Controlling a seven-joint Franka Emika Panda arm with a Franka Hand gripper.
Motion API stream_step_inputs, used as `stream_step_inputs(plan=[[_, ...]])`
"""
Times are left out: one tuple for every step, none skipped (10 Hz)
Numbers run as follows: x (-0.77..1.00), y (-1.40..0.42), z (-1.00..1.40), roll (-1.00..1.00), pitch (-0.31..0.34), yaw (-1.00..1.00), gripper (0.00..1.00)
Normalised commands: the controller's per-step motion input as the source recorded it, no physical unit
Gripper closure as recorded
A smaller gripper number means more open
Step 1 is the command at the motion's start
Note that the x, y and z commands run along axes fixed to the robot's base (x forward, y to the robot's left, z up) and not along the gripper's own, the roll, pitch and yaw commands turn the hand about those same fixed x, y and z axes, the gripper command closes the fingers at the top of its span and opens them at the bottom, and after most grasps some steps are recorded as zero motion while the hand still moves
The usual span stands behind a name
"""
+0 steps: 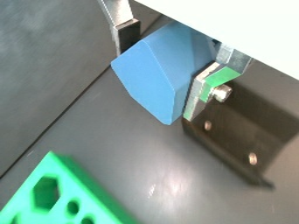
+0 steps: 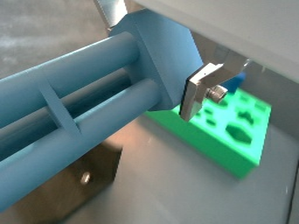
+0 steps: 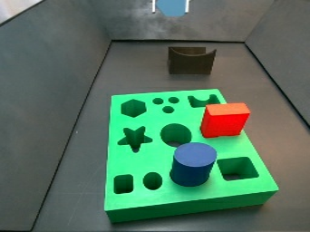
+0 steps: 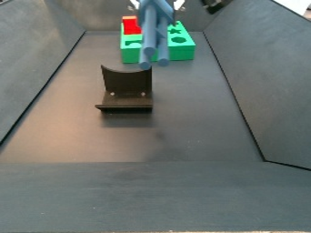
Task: Pick up the 3 prong object. Move up. Place the 3 prong object on the fixture. Regrasp the 3 prong object. Move to above the board. Insert the 3 prong object.
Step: Place the 3 prong object on the fixture.
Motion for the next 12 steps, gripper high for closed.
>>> stream_step_inputs(plan=[[0.99,-0.10,0.12,-1.00,0.035,-0.04,1.00],[0.82,-0.04,0.07,-1.00,0.047,-0.04,1.00],[0.73,-0.02,0.04,-1.00,0.054,-0.05,1.00],[0.57,0.01,0.02,-1.00,0.068,-0.06,1.00],[0.44,0.02,0.01,-1.00,0.079,-0.08,1.00],[0.28,0.03,0.00,-0.94,0.092,-0.10,1.00],[0.20,0.03,0.00,-0.81,0.088,-0.11,1.00],[0.07,0.04,0.00,-0.55,0.064,-0.12,1.00],[0.03,0.03,0.01,-0.35,0.021,-0.12,1.00],[0.03,0.01,0.01,-0.20,-0.013,-0.12,1.00],[0.07,0.01,-1.00,-0.04,0.007,-0.05,1.00],[0.07,0.02,-1.00,-0.02,-0.004,-0.04,1.00]])
